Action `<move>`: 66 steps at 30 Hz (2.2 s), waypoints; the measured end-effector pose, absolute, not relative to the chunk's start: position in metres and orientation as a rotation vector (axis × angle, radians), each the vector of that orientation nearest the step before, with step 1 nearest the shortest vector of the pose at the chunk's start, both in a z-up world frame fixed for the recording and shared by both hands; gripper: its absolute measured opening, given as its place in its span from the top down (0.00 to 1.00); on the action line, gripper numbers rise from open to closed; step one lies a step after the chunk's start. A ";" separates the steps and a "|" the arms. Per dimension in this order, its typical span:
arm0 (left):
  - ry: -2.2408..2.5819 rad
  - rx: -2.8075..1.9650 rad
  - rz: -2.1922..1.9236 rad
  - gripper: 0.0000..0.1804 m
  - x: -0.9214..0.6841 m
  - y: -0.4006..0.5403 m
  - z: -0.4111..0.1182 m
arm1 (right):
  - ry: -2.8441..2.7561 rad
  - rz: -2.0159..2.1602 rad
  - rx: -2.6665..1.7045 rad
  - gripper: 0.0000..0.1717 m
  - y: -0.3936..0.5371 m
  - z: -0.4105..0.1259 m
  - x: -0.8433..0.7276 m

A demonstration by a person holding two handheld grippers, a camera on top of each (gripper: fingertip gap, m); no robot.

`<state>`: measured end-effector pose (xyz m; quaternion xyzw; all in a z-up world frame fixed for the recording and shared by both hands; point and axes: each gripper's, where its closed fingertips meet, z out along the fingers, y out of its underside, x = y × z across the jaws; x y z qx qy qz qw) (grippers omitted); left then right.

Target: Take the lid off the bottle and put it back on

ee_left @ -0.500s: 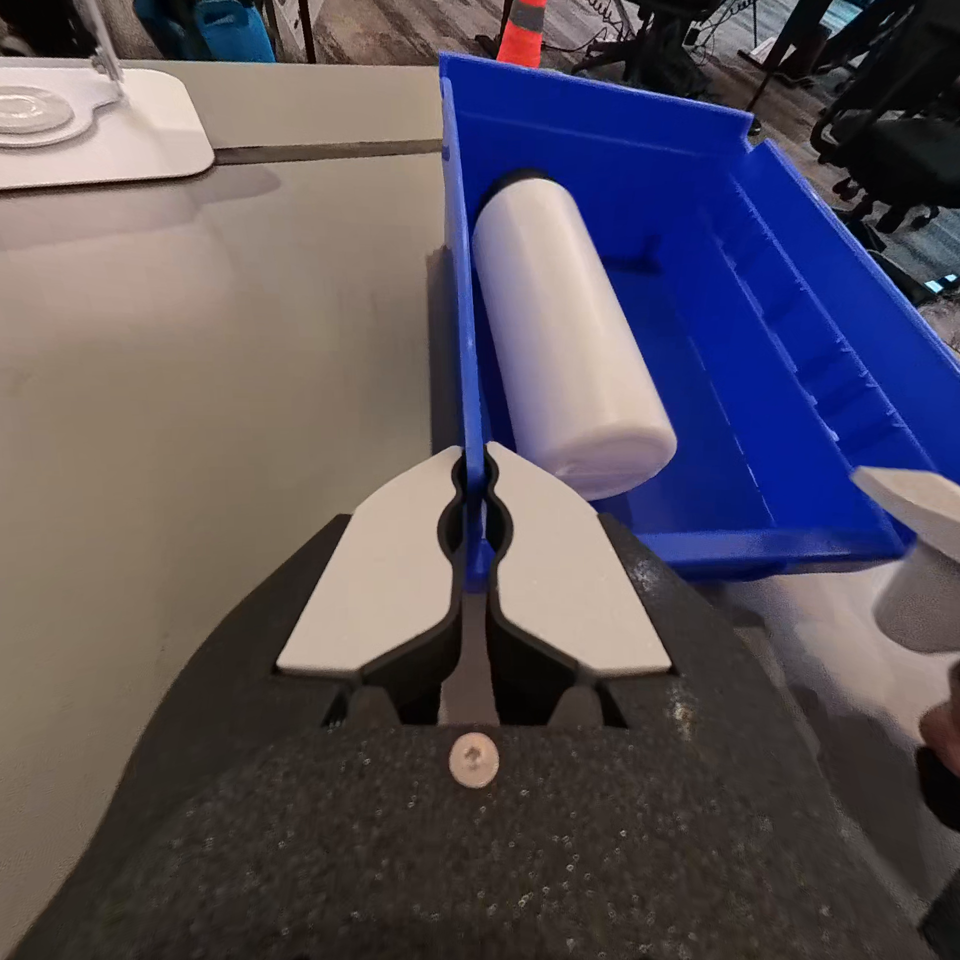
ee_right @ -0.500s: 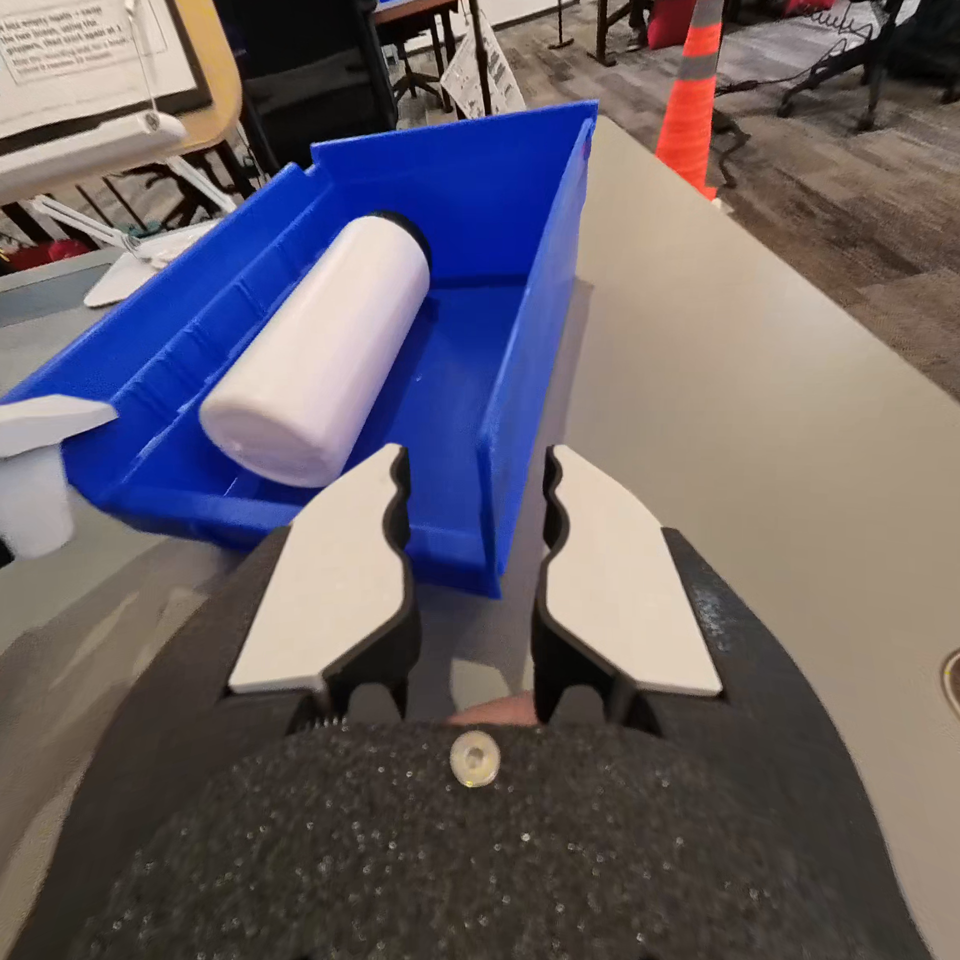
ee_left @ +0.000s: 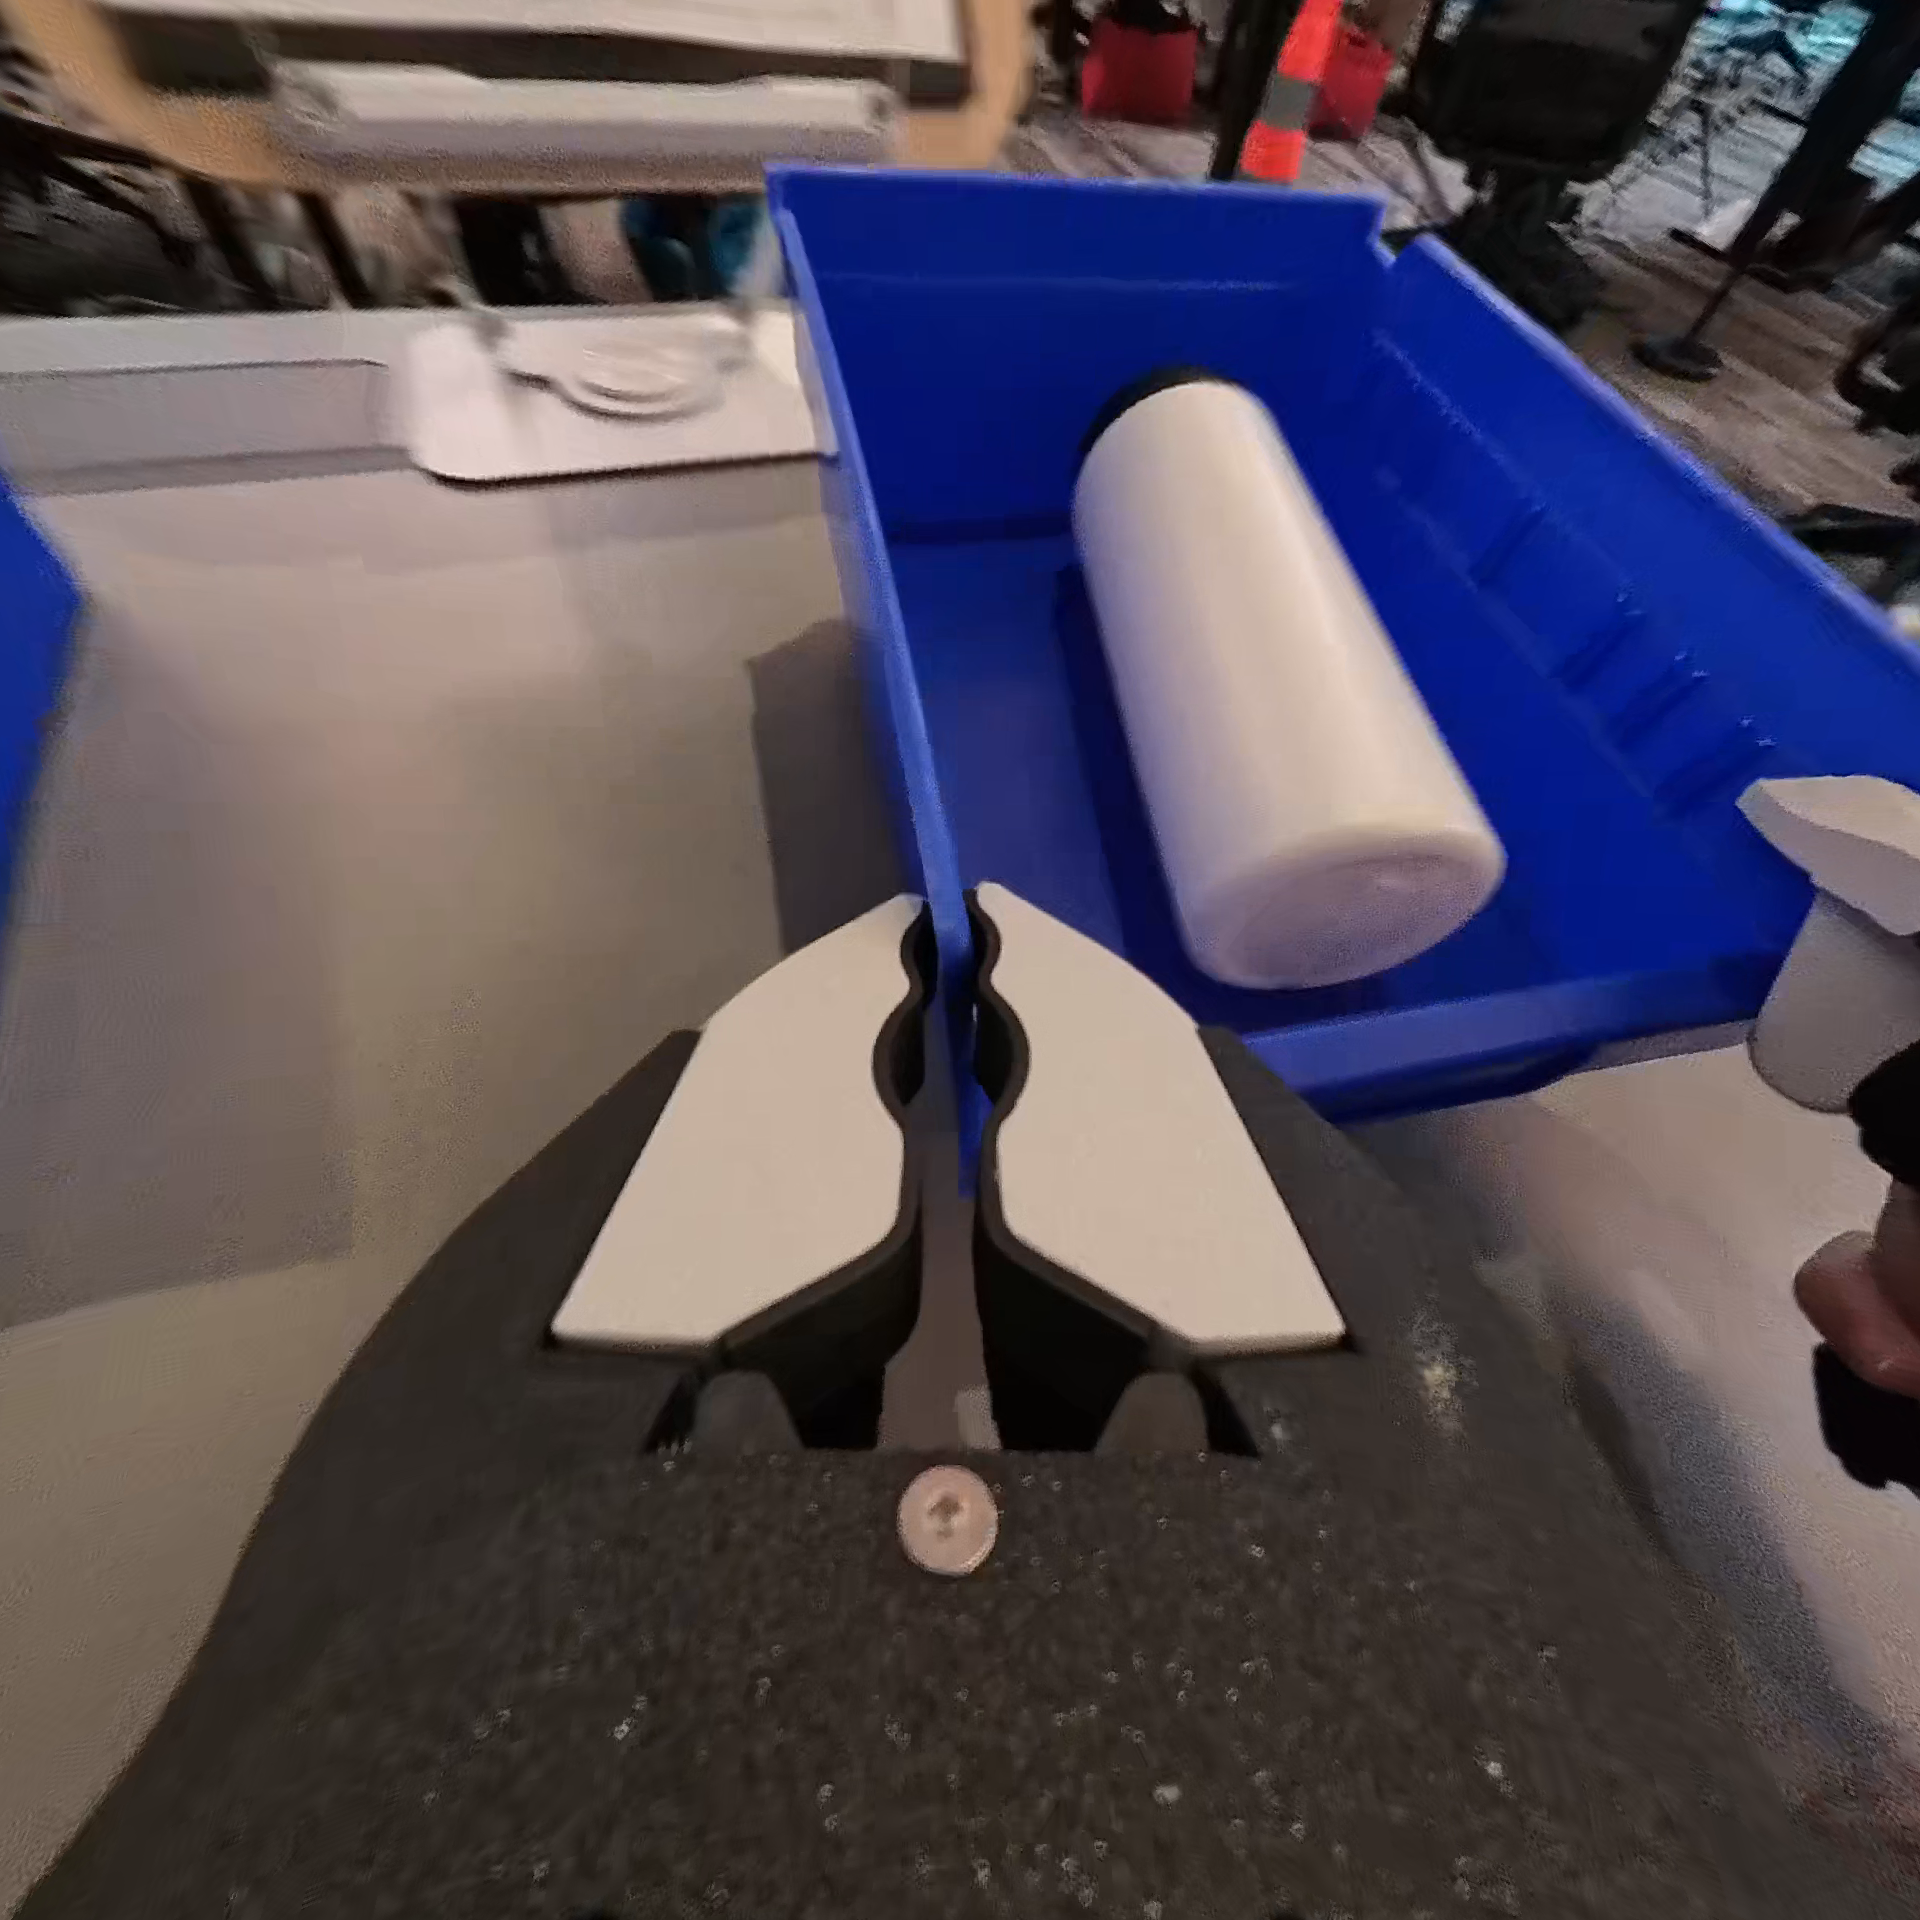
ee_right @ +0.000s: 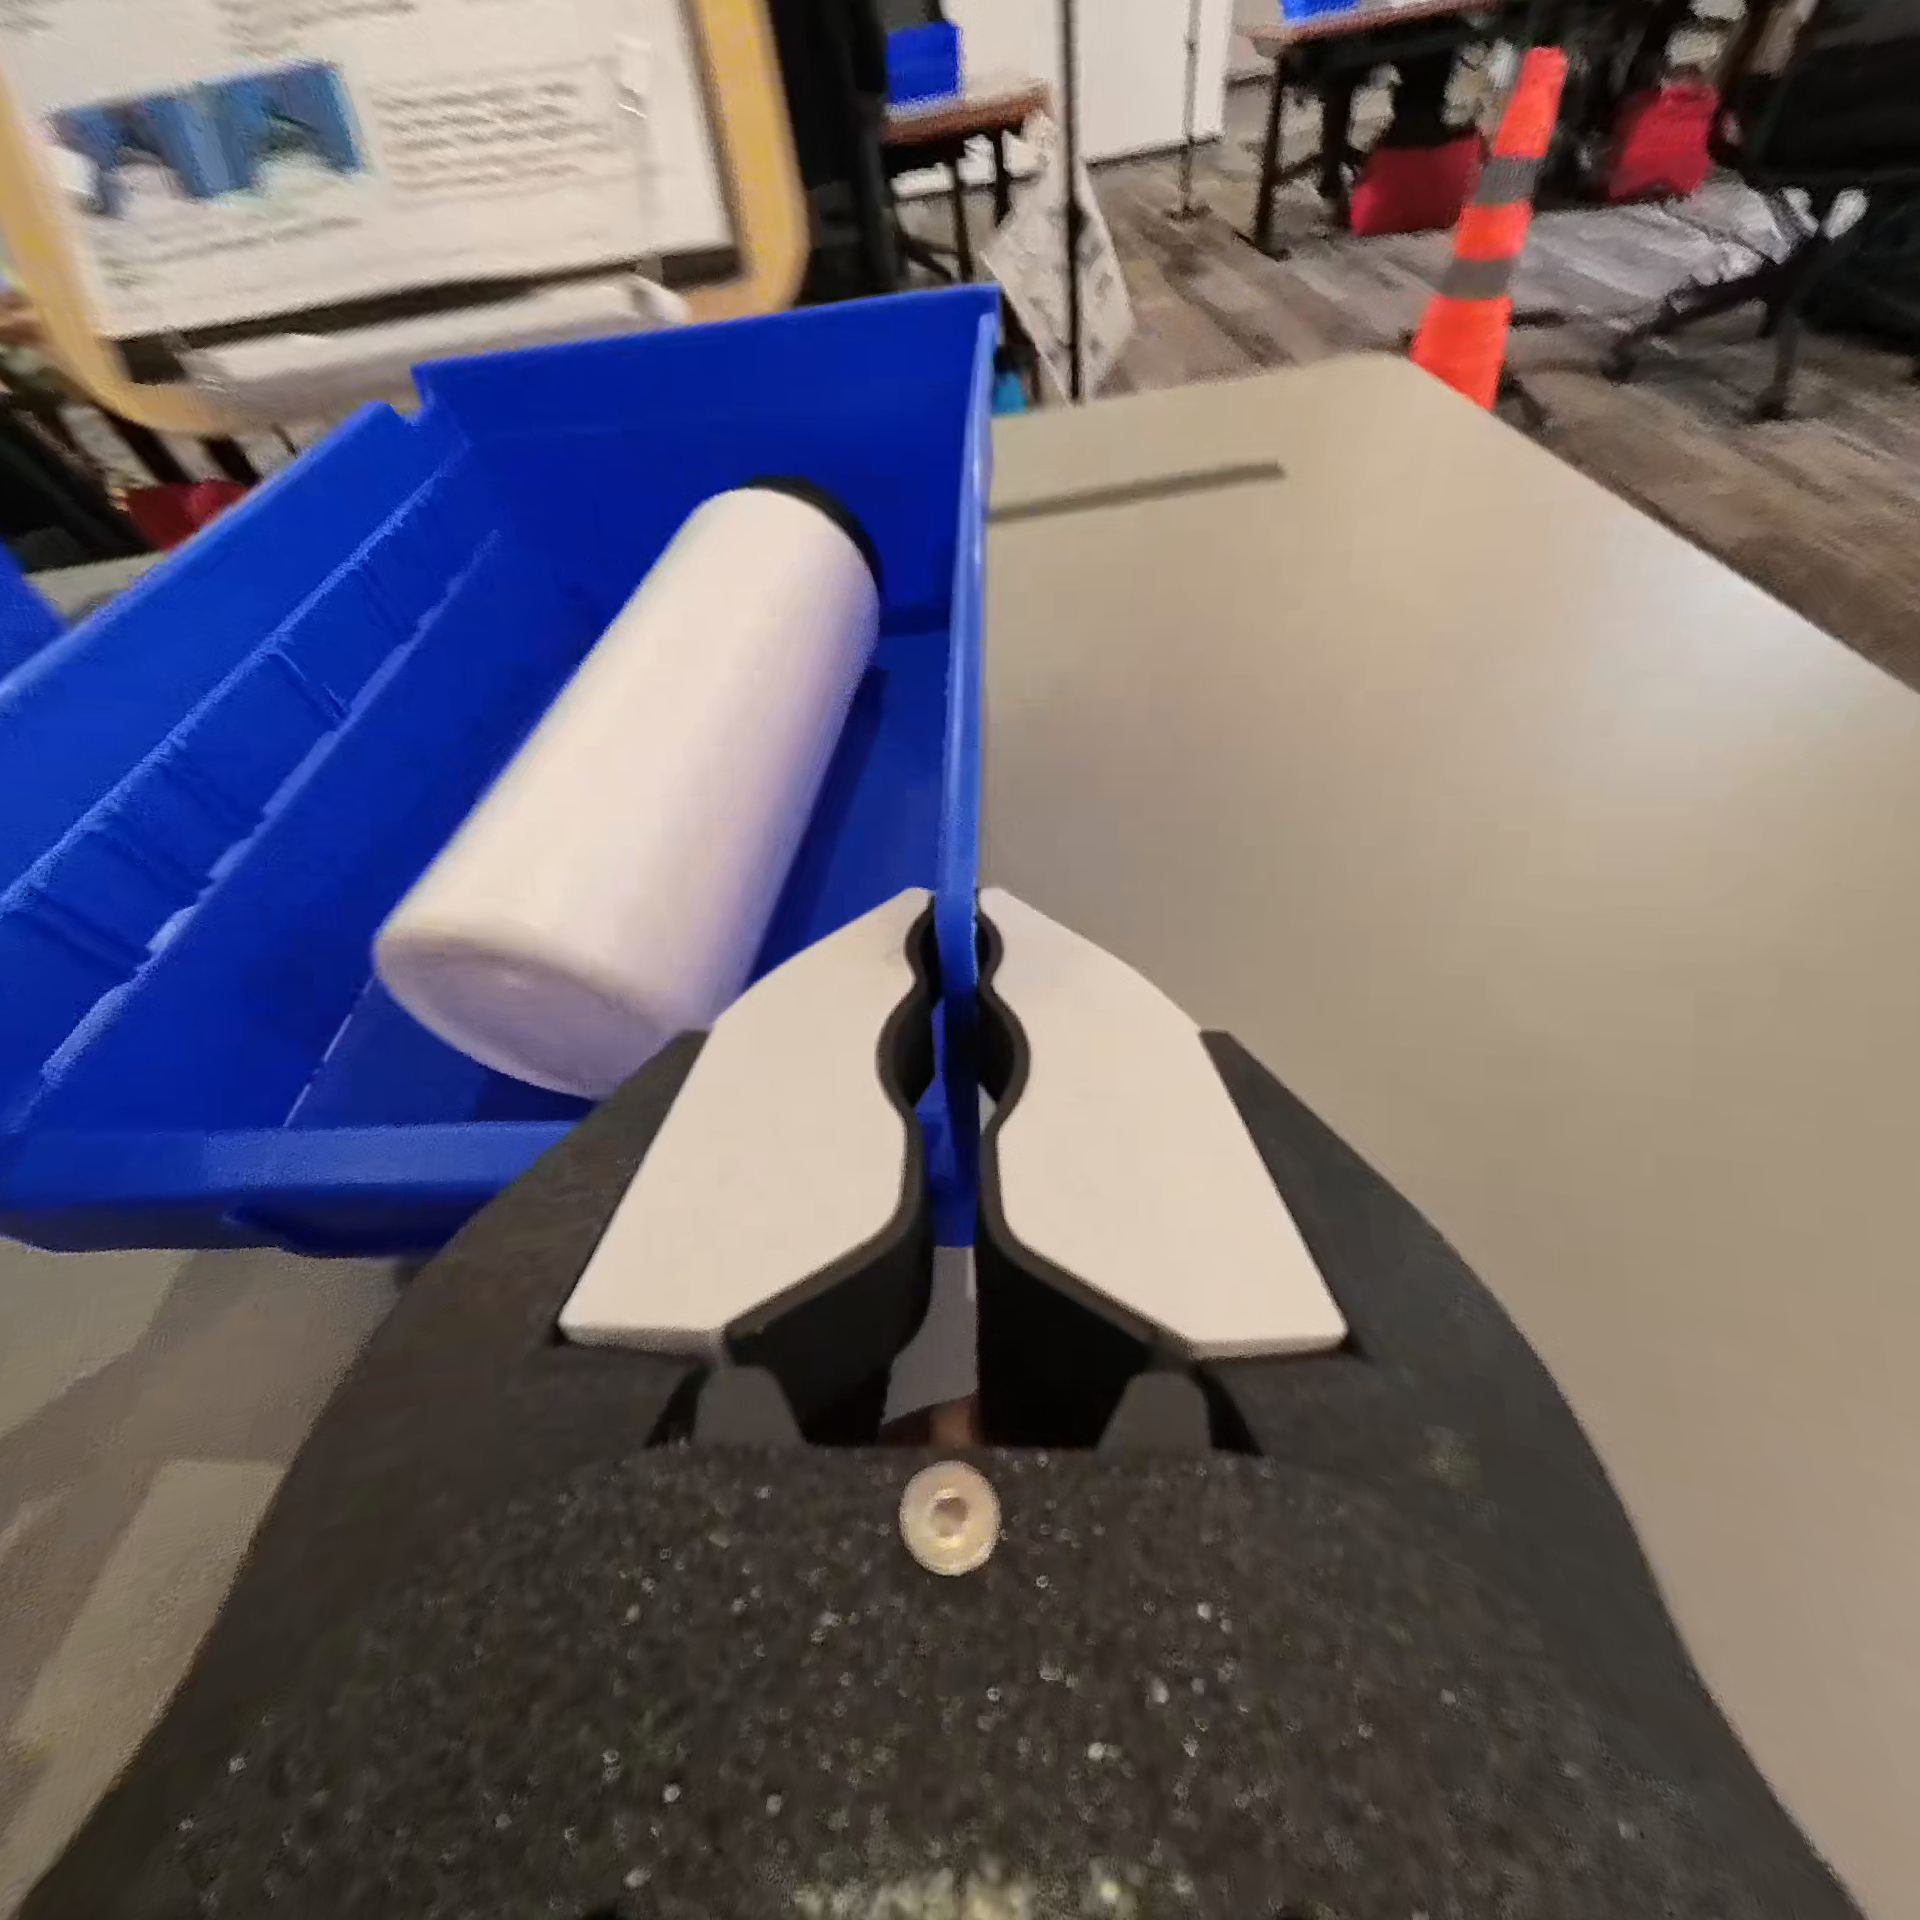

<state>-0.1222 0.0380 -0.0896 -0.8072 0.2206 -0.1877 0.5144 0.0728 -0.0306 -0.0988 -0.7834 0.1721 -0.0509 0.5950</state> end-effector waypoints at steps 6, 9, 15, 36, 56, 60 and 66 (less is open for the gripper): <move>0.361 -1.936 -0.330 0.98 -0.234 0.083 -0.076 | 0.227 -0.084 -1.773 0.99 0.040 -0.073 -0.037; 0.347 -1.958 -0.327 0.98 -0.266 0.096 -0.086 | 0.194 -0.036 -1.801 0.99 0.063 -0.084 -0.071; 0.437 -1.934 -0.518 0.97 -0.272 0.115 -0.120 | 0.226 -0.025 -1.864 0.98 0.080 -0.127 -0.087; 0.159 -2.017 -0.293 0.51 -0.524 0.179 -0.110 | -0.714 0.425 -1.676 0.77 -0.047 -0.097 -0.236; -0.086 -2.060 -0.167 0.99 -0.534 0.033 -0.114 | -0.418 0.380 -1.916 0.73 0.028 -0.124 -0.333; -0.087 -2.035 -0.064 0.99 -0.537 0.002 -0.112 | -0.381 0.327 -1.898 0.94 0.020 -0.124 -0.347; -0.041 -1.897 -0.034 0.99 -0.514 -0.009 -0.066 | -0.372 0.305 -1.837 0.96 0.016 -0.089 -0.329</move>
